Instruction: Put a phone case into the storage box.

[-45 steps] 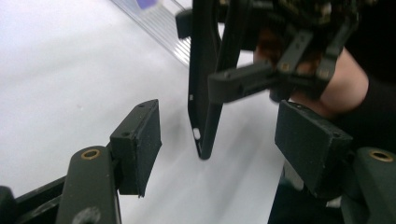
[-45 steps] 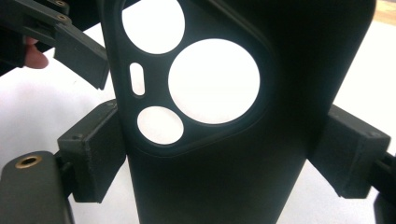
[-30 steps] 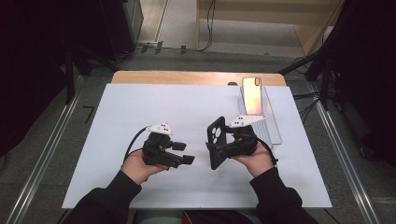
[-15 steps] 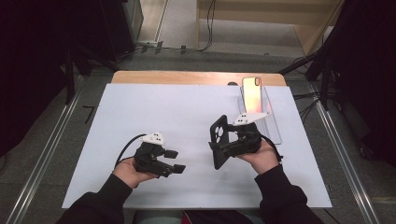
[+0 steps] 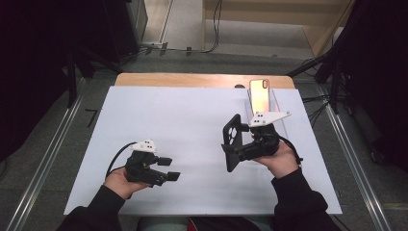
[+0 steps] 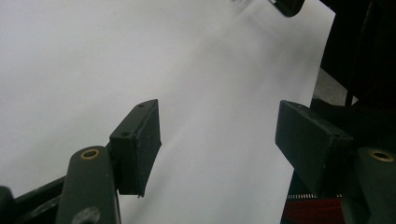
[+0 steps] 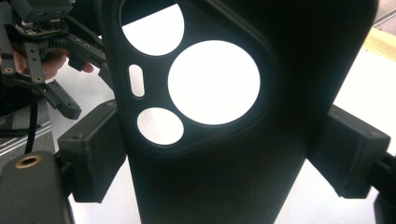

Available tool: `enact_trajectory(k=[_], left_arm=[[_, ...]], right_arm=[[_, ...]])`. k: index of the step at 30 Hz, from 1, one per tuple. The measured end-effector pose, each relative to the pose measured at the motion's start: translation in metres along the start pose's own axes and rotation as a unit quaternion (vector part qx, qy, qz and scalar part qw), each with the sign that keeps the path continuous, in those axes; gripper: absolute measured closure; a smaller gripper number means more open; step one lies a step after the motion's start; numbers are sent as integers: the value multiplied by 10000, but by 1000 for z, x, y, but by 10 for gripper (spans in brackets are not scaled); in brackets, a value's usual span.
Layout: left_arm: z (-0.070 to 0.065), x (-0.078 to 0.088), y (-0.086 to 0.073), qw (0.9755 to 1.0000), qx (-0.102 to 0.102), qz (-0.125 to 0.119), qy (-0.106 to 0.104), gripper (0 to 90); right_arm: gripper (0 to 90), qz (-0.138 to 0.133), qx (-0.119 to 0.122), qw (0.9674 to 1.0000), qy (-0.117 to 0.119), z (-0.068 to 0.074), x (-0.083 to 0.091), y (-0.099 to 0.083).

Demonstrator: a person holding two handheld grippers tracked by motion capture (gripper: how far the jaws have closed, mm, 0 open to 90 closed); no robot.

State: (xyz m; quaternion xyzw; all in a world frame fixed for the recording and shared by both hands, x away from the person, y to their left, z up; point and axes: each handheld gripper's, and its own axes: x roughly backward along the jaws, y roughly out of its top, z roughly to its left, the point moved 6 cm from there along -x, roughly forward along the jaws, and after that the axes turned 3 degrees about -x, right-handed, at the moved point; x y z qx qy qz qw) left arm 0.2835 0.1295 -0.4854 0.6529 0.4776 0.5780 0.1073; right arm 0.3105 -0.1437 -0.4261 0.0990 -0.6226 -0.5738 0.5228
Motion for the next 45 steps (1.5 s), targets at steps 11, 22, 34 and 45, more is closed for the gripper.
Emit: enact_trajectory(k=[11,22,34,45], left_arm=[[2,5,-6,9999,81,-47,53,312],[6,10,-11,9995,255,-56,189,311],[11,15,-18,9983,412,-120,385,312],[16,19,-21,9970,526,-194,525,311]], right_arm=[[112,-214,-221,9991,-304,-15,33,11],[113,-446,-510,9947,-770,-37,65,17],[113,-655,-800,9864,-1278,-56,75,21],[113,-899,-1272,9729,-1710,-74,79,18]])
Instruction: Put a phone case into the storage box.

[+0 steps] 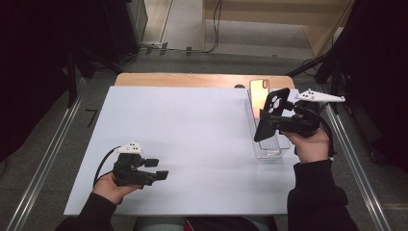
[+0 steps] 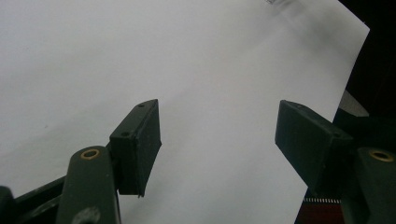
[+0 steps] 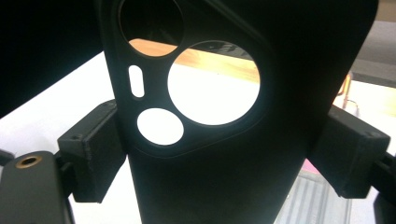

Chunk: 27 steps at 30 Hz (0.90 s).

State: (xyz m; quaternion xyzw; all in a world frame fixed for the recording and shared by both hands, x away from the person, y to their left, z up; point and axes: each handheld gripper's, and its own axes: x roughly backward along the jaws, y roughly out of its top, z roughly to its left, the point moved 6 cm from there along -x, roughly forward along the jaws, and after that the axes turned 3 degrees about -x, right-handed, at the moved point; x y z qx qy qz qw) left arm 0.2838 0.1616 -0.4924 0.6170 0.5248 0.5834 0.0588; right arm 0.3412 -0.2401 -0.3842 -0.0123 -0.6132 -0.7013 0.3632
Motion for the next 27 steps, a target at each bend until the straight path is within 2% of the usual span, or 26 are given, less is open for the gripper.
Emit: enact_trajectory(k=[3,5,13,21,27], left_arm=[[0,1,0,10000,35,-18,4,311],[0,1,-1,10000,45,-36,0,312],[0,3,-3,10000,42,-15,32,311],[0,3,-4,10000,43,-6,39,311],[-1,3,-3,10000,-18,-31,17,312]], right_arm=[[113,-60,-28,9998,-185,-4,0,1],[114,-82,-6,9992,-395,-7,-1,1],[115,-148,-70,9967,-796,-20,-7,-4],[115,-204,-127,9937,-1092,-37,-15,-9],[115,-169,-232,9928,-1163,-48,-27,-11]])
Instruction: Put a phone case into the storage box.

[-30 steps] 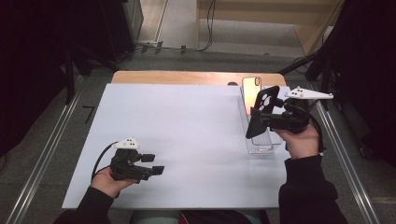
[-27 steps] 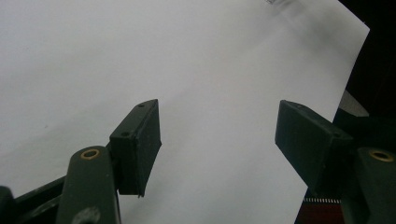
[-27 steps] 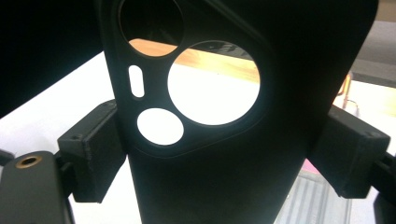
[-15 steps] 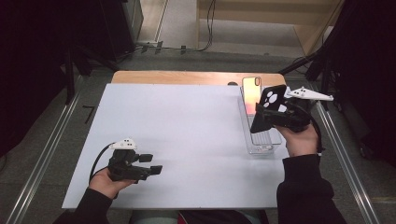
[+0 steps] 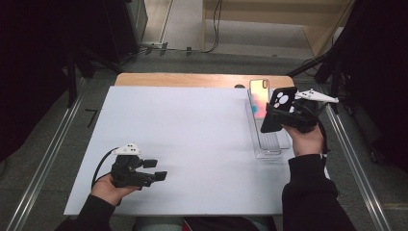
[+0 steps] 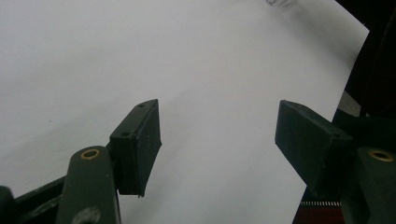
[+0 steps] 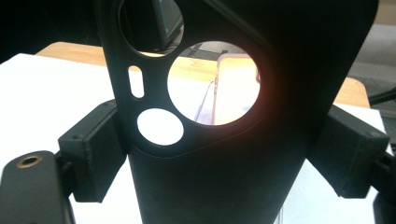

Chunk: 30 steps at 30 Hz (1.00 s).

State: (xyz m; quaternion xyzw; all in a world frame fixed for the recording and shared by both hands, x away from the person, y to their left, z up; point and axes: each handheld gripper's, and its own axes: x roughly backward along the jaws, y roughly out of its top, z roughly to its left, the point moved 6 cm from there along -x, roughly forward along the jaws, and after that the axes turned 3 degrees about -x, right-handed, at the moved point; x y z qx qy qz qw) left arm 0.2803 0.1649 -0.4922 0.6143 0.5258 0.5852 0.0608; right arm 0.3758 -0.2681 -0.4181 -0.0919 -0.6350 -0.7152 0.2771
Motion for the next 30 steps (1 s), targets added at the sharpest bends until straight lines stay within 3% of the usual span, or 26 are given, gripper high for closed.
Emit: enact_trajectory(k=[4,8,30], left_arm=[[0,0,0,10000,7,-12,3,312],[1,0,0,10000,21,-13,-1,312],[3,1,-1,10000,32,-49,43,313]], right_arm=[[115,30,-191,9998,8,-5,-11,-1],[115,32,-132,9998,-135,-7,-22,-1],[115,242,-112,9989,-373,-17,-69,-5]])
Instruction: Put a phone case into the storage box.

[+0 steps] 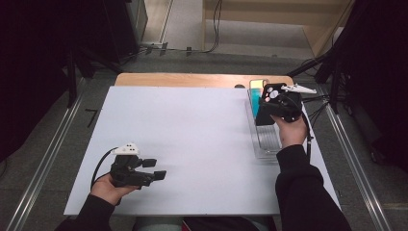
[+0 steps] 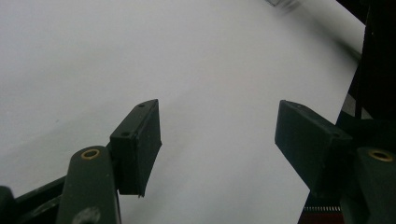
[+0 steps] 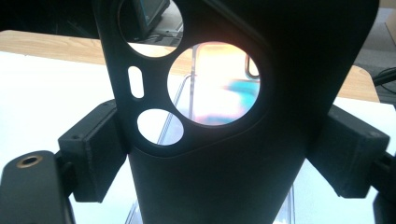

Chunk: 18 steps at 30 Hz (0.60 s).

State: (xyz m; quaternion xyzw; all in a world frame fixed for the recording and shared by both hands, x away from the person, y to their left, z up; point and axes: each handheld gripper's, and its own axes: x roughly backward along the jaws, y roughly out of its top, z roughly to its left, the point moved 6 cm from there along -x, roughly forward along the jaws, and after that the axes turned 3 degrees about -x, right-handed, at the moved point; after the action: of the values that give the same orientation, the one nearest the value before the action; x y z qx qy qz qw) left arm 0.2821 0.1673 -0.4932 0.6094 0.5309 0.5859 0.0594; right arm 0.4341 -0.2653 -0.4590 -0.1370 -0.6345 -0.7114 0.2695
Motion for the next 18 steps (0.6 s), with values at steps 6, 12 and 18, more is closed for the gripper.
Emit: enact_trajectory(k=[6,12,18], left_arm=[[1,-1,0,10000,10,1,-10,313],[0,-4,0,10000,-10,42,-47,313],[-1,-5,1,10000,-49,41,-46,313]], right_arm=[[115,110,-32,9999,-27,-2,-10,-2],[115,208,-18,9998,-48,-2,-22,-5],[115,312,-72,9994,-111,-5,-37,-5]])
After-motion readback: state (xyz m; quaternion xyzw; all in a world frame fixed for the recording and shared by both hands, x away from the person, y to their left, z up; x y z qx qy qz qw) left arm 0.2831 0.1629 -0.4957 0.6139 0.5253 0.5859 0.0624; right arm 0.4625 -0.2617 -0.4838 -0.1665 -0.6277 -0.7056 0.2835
